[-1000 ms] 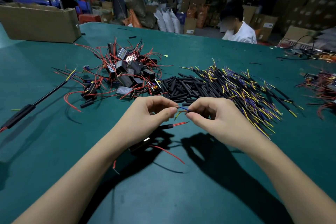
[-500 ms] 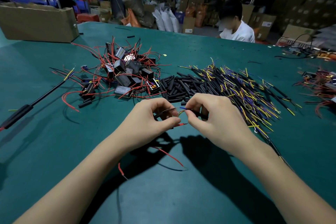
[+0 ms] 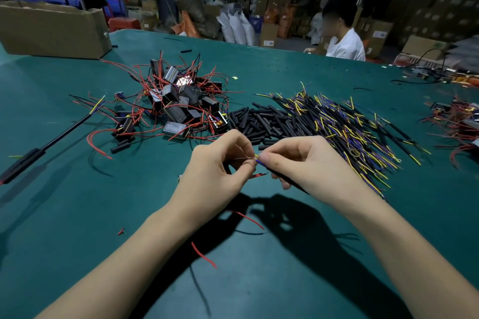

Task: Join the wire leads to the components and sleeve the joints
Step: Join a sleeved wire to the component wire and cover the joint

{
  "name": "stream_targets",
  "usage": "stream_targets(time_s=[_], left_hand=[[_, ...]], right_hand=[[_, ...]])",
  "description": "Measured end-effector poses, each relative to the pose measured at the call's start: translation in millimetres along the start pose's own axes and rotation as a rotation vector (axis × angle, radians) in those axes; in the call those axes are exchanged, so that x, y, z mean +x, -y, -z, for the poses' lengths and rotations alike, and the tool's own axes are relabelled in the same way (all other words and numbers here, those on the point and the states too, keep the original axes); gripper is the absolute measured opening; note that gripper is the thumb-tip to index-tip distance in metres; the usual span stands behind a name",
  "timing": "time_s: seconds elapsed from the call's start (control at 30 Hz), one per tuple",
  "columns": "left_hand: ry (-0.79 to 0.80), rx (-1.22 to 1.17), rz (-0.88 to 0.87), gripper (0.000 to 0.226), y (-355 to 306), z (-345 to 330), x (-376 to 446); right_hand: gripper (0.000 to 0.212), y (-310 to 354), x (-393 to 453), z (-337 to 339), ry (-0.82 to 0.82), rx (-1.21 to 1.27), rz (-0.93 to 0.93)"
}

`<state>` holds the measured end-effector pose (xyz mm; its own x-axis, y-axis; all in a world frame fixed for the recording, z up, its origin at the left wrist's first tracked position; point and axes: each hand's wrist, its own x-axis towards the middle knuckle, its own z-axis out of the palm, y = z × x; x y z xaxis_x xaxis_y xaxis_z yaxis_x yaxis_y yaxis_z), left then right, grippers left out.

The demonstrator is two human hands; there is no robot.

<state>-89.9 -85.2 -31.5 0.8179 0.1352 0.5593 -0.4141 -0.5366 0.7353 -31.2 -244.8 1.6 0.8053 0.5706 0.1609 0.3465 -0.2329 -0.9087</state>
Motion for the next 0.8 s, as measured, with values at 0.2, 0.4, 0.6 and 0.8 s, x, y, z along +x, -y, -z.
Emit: stream_targets(time_s=[0.2, 0.4, 0.6, 0.8], left_hand=[[-0.029, 0.057, -0.008, 0.012, 0, -1, 1], [0.073, 0.016, 0.073, 0.009, -6, -2, 2], [0.284, -0.098, 0.479, 0.043, -9, 10, 11], [0.282, -0.171, 0.469, 0.023, -7, 11, 15]], right_hand=[[0.013, -2, 1, -1, -0.043, -0.047, -0.045], [0.014, -9, 3, -5, -0.176, -0.166, 0.007], [0.016, -11, 3, -8, -0.195, -0.189, 0.102], [0.015, -7, 2, -8, -0.191, -0.099, 0.129]])
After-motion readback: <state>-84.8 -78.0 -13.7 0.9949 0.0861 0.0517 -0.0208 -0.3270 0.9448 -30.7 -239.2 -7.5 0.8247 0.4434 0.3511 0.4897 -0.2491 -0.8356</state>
